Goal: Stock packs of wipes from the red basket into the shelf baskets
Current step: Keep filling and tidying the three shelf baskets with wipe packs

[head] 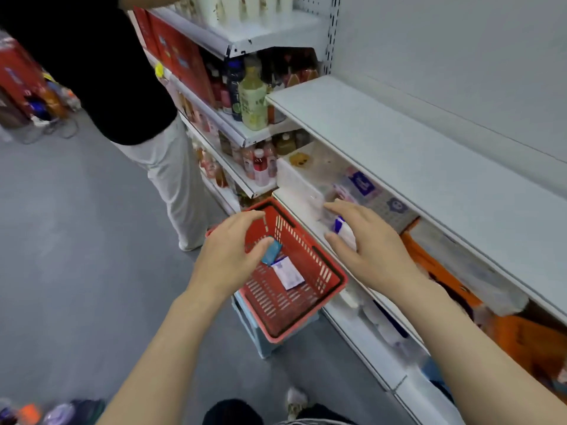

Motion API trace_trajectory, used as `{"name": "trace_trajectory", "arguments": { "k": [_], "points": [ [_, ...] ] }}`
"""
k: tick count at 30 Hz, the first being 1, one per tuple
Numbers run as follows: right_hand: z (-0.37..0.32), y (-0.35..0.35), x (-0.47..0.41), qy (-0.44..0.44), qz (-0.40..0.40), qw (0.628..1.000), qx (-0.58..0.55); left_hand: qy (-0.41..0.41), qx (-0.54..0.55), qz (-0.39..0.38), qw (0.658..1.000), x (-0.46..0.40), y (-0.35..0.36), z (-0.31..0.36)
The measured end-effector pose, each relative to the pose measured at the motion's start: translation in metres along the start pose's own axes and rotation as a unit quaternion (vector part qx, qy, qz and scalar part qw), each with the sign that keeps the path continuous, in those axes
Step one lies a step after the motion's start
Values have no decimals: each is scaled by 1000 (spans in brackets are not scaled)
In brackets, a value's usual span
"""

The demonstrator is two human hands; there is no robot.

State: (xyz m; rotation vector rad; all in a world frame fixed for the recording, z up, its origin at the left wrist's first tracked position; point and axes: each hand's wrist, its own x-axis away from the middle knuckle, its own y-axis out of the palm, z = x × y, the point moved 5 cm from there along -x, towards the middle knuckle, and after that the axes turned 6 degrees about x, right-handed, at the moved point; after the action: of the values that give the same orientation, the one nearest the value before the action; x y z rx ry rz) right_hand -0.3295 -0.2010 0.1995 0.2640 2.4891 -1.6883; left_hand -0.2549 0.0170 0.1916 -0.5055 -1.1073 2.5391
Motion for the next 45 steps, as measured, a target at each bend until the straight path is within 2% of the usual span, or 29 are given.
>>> {"name": "trace_trajectory", "arguments": {
  "k": [6,13,18,24,31,35,39,41,45],
  "points": [
    [15,55,-80,78,1,997,-9,19,7,-80,997,-105,26,-78],
    [34,161,-128,248,-34,968,-24,76,-17,-256,963,-209,98,-168],
    [56,269,-131,376,-155,912,-59,27,1,-354,935,-243,169,-244],
    [108,403,-120,482,-263,832,-75,-49,-10,-429,902,-242,266,-339],
    [141,508,-107,579,-272,767,-40,-91,-6,-453,887,-221,333,-398],
    [137,529,-91,605,-242,758,6,-122,13,-457,881,-215,350,-409],
    [135,534,-68,643,-257,721,26,-180,-2,-437,881,-212,367,-412],
    [135,538,-62,662,-220,717,-5,-206,5,-418,885,-209,377,-415],
    [127,548,-53,691,-144,693,-145,-201,-4,-362,910,-202,387,-419]
  ]
}}
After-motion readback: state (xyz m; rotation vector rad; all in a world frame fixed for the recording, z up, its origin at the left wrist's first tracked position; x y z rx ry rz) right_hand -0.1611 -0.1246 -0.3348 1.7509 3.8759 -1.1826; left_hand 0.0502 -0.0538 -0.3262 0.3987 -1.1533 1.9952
